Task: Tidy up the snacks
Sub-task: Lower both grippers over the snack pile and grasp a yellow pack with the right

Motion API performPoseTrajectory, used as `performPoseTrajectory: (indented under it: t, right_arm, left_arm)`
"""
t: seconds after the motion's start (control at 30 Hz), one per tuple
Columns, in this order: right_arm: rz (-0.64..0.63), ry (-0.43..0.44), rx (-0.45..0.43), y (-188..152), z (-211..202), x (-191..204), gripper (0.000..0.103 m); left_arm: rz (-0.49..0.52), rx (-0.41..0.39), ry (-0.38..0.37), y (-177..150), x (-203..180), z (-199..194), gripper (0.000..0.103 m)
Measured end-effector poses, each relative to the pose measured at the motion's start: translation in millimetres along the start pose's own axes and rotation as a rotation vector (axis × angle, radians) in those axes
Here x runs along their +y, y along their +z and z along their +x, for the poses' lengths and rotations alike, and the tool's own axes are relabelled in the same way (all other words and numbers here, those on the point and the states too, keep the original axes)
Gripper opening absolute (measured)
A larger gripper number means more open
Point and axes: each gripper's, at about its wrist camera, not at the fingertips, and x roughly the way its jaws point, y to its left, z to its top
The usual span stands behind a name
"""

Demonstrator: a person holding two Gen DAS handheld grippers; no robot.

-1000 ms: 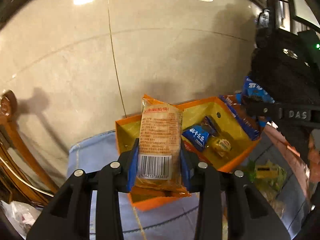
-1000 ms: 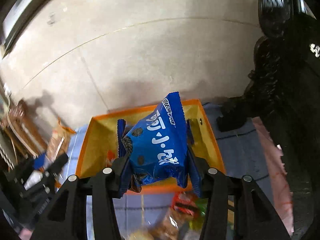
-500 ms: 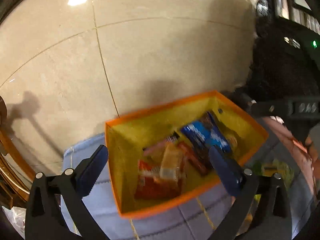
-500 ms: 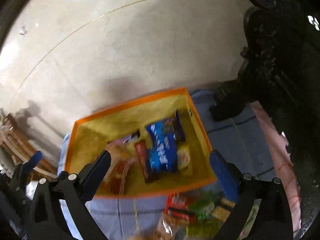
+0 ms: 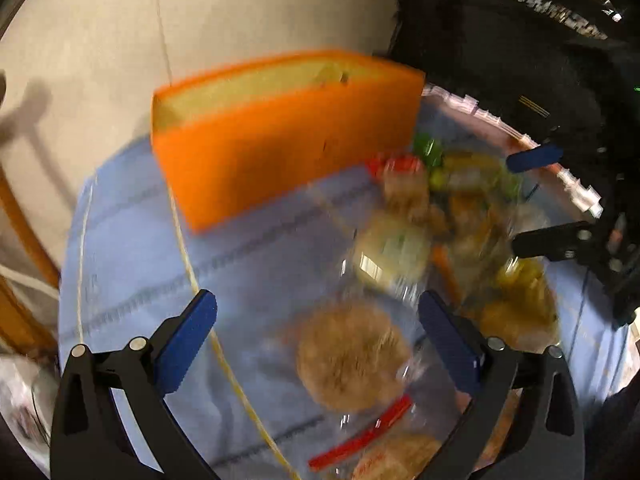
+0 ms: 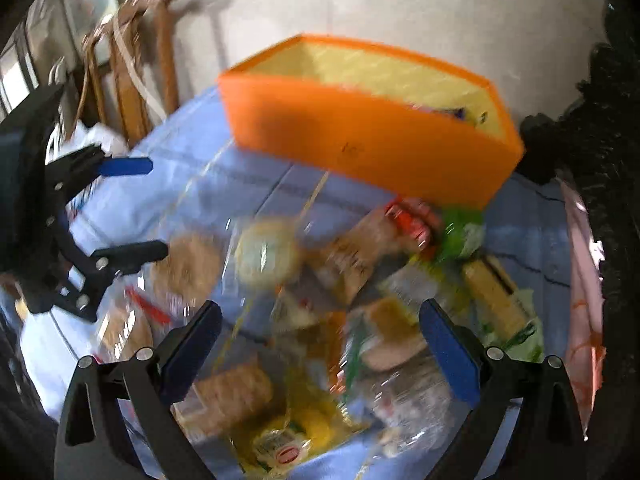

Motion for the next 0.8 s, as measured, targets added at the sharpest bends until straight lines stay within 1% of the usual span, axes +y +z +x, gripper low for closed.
performPoseTrajectory:
  t: [0.07, 0.1, 0.17, 0.2, 0.33, 0.4, 0.47, 0.53, 0.8]
  right_arm:
    - [0.003, -0.036, 0.001, -1, 4, 4, 0.099]
    - [0.016, -0.034, 0.002, 0, 6, 2, 0.099]
    - [0.064, 0.013, 0.001, 1, 11, -2, 0.099]
    - [0.076, 0.019, 0.002, -1, 13, -4, 0.099]
    - [0.098, 0.002, -0.002, -3, 20, -7, 0.099]
    - [0.117, 0.028, -0.001, -5, 24, -8, 0.099]
    - [0.114, 0.025, 0.01, -9, 29, -6, 0.099]
    - [0.106, 0.019, 0.022, -13, 34, -2, 0.099]
    - [0.114, -0.016, 0.018, -12, 41, -5, 0.099]
  left_arm:
    - [-0.036, 0.019, -0.005, -10, 3, 6, 0.099]
    - [-0.054, 0.026, -0.014, -13, 6, 9, 0.099]
    - [-0.077, 0.032, -0.017, -14, 10, 12, 0.099]
    - [-0.08, 0.034, -0.018, -16, 11, 13, 0.099]
    - [-0.068, 0.034, -0.041, -18, 9, 19, 0.099]
    - [-0.051, 0.035, -0.052, -20, 2, 20, 0.099]
    - [-0.02, 0.036, -0.05, -21, -5, 24, 0.099]
    - [0.007, 0.048, -0.032, -22, -11, 31, 0.099]
    - [-0.04, 0.059, -0.043, -21, -7, 39, 0.099]
